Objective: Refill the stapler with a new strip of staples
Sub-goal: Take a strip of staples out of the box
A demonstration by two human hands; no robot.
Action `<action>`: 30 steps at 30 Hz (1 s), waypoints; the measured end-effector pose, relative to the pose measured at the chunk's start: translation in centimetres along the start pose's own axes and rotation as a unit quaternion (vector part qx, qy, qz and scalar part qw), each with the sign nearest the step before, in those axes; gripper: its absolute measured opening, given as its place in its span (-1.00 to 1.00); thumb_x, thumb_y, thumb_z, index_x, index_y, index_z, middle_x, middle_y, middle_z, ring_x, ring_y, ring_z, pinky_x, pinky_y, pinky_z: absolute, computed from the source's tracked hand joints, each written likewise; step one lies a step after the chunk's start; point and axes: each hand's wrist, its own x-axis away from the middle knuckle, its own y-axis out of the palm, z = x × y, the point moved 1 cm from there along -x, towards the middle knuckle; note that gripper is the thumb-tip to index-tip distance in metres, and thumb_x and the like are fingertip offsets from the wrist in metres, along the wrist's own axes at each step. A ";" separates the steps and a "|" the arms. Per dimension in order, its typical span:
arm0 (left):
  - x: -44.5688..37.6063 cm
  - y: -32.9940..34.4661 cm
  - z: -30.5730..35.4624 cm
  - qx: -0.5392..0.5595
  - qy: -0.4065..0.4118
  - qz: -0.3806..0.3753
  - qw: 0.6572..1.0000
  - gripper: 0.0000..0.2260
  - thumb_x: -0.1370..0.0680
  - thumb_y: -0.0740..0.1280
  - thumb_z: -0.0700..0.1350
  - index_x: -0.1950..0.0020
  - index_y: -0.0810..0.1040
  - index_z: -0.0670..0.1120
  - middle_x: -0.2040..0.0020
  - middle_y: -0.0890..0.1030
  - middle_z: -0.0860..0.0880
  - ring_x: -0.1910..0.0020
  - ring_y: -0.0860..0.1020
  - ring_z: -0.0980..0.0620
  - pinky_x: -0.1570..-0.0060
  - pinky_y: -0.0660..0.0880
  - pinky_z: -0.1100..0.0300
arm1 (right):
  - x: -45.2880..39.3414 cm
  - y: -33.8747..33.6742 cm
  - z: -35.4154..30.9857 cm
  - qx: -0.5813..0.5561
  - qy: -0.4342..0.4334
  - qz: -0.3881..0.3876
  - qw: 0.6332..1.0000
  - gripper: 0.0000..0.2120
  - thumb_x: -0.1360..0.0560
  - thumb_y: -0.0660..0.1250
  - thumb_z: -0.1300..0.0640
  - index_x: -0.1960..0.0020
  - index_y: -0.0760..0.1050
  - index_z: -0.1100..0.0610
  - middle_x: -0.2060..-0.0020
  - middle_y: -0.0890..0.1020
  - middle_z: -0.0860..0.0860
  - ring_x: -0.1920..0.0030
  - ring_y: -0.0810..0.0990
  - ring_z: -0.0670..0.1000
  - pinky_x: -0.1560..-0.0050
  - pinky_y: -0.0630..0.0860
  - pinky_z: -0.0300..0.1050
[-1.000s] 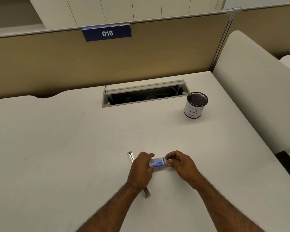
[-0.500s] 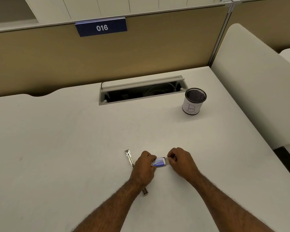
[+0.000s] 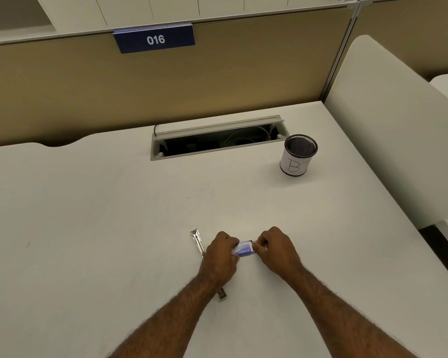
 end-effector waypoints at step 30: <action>0.1 -1.1 -0.8 -0.075 0.002 -0.017 0.997 -0.76 -0.50 0.33 -0.16 -0.16 0.53 -0.14 -0.13 0.52 -0.13 -0.08 0.48 -0.03 0.03 0.35 0.26 | 0.2 1.0 -1.3 0.056 0.064 0.022 0.996 -0.85 -0.48 0.26 0.00 0.22 0.40 0.03 0.22 0.55 -0.03 0.23 0.50 -0.02 0.31 0.42 -0.15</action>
